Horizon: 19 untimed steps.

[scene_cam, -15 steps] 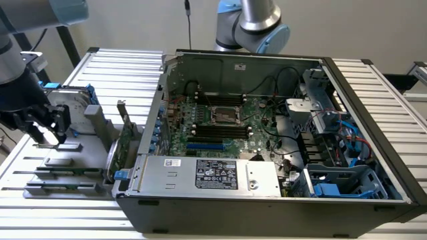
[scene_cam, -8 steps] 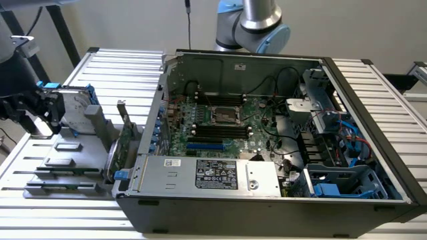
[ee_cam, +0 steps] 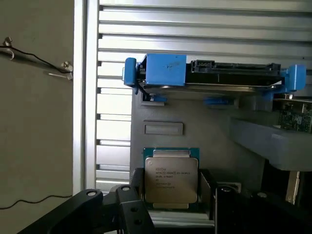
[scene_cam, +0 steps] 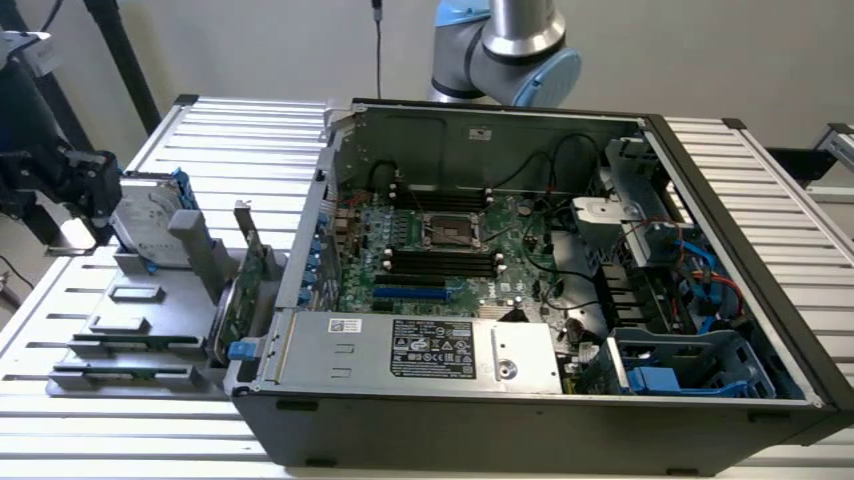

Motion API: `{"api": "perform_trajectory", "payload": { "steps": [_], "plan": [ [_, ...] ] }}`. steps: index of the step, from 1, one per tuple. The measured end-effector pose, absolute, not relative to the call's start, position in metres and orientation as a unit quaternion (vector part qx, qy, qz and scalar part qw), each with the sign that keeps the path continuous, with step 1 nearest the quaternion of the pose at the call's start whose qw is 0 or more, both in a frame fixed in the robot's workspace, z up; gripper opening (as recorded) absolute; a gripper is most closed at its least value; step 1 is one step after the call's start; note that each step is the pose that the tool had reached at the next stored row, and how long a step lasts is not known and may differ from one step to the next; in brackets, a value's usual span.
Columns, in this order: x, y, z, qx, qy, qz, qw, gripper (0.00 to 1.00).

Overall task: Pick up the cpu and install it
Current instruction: 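Pick up the cpu and move it towards the insertion slot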

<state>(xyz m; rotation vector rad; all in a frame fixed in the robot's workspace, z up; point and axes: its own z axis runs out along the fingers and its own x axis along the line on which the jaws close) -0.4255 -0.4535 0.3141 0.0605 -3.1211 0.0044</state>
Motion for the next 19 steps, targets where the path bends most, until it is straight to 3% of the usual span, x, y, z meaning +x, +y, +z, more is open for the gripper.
{"api": "perform_trajectory", "payload": {
  "steps": [10, 19],
  "plan": [
    [-0.389, -0.453, 0.356, 0.022, -1.0, 0.001, 0.012, 0.55],
    [-0.348, -0.452, 0.367, 0.022, -1.0, 0.001, 0.013, 0.55]
  ]
}}
